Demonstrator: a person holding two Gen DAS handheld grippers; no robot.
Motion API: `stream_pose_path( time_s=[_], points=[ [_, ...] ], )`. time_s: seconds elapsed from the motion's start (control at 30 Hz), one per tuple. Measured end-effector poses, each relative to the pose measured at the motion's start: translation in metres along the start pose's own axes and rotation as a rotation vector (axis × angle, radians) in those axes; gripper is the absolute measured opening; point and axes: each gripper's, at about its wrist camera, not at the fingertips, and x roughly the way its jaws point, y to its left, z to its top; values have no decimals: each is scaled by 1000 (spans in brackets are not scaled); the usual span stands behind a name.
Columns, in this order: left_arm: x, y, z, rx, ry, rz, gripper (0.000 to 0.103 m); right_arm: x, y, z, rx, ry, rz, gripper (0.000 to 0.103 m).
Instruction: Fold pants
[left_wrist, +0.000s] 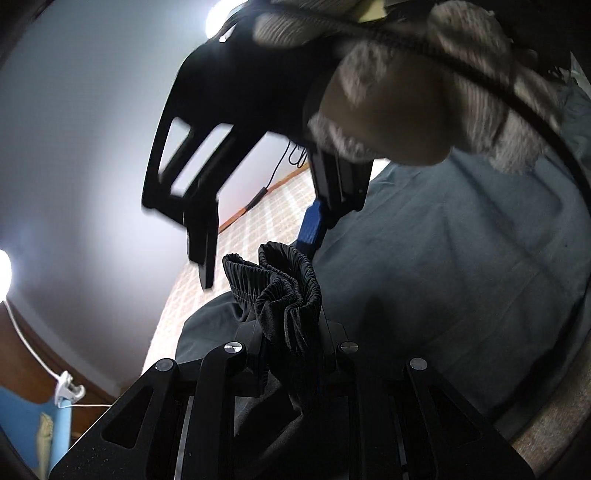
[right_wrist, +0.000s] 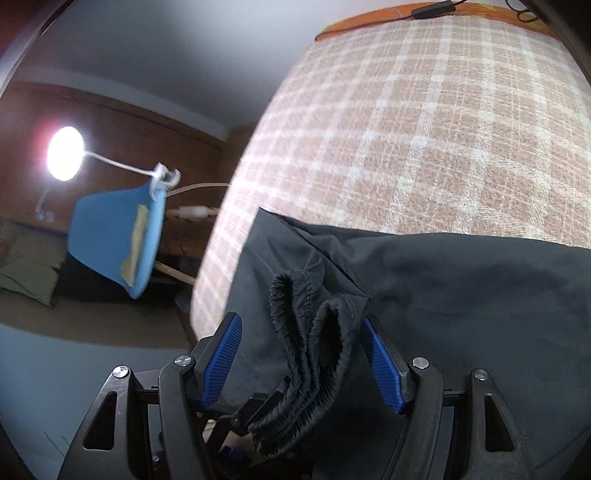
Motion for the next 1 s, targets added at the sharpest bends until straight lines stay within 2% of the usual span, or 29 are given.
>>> stream_pose_path(
  time_s=[0.1,0.17,0.27,0.37,0.43,0.6,0.7,1.0],
  points=[
    [-3,-1,2,-7,-1,-5,17,17,6,3,-21,32,-75,63],
    [-5,0,3,-24,5,-15,19,24,4,2,-25,45,-97,31],
    [-12,4,2,-66,13,-28,23,25,1,0,-14,16,-64,18],
    [-18,19,1,-176,17,-86,23,14,5,-6,-43,-31,-59,16],
    [-23,31,3,-281,22,-158,23,4,5,-11,-45,-63,-35,15],
    [-34,52,12,-467,-16,-297,20,-25,8,-25,-58,-123,-15,15],
    [-44,52,24,-503,-44,-358,20,-48,5,-35,-52,-158,4,15],
    [-54,31,55,-495,-68,-468,20,-96,-12,-58,-38,-207,-12,15]
  ],
)
